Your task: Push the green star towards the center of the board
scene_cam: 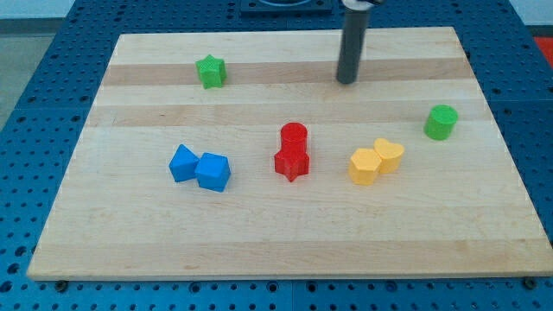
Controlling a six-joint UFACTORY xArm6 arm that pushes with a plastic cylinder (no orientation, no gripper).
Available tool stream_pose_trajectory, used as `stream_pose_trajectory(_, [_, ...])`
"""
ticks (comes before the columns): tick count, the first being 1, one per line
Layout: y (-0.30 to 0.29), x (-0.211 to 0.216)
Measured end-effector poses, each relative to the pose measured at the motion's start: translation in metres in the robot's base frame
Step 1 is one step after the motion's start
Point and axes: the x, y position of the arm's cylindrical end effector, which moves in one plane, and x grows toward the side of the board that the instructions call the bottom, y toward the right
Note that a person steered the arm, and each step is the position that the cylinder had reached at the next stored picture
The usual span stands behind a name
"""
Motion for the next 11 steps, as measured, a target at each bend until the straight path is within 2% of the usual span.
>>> stream_pose_trajectory(2, [-0.094,-0.078])
stream_pose_trajectory(3, [-0.146,-0.104])
stream_pose_trajectory(5, [-0.205,-0.094])
stream_pose_trajectory(6, [-0.238,-0.031])
stream_pose_trajectory(8, [-0.244,-0.023])
stream_pose_trajectory(9, [-0.212,-0.022])
stream_pose_trajectory(11, [-0.086,0.036])
